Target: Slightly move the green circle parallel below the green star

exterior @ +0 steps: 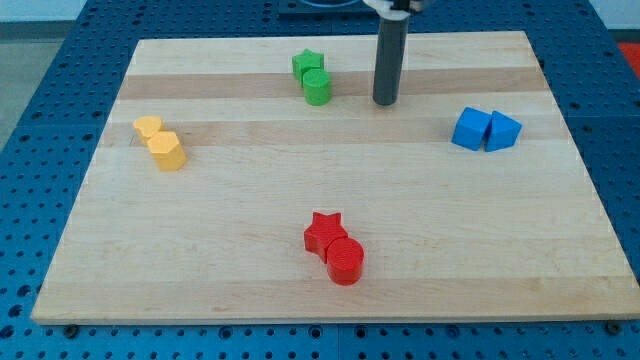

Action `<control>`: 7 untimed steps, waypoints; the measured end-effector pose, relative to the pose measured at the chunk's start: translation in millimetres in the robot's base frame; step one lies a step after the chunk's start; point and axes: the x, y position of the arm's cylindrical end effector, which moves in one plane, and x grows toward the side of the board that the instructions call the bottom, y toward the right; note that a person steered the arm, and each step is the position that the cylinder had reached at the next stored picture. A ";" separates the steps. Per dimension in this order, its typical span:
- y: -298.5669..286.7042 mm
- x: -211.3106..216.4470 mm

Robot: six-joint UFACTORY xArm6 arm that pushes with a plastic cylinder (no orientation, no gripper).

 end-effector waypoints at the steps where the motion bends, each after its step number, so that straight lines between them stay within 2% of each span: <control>1: 0.0 -4.5; 3: -30.2 -6.1; 7: -48.6 -6.1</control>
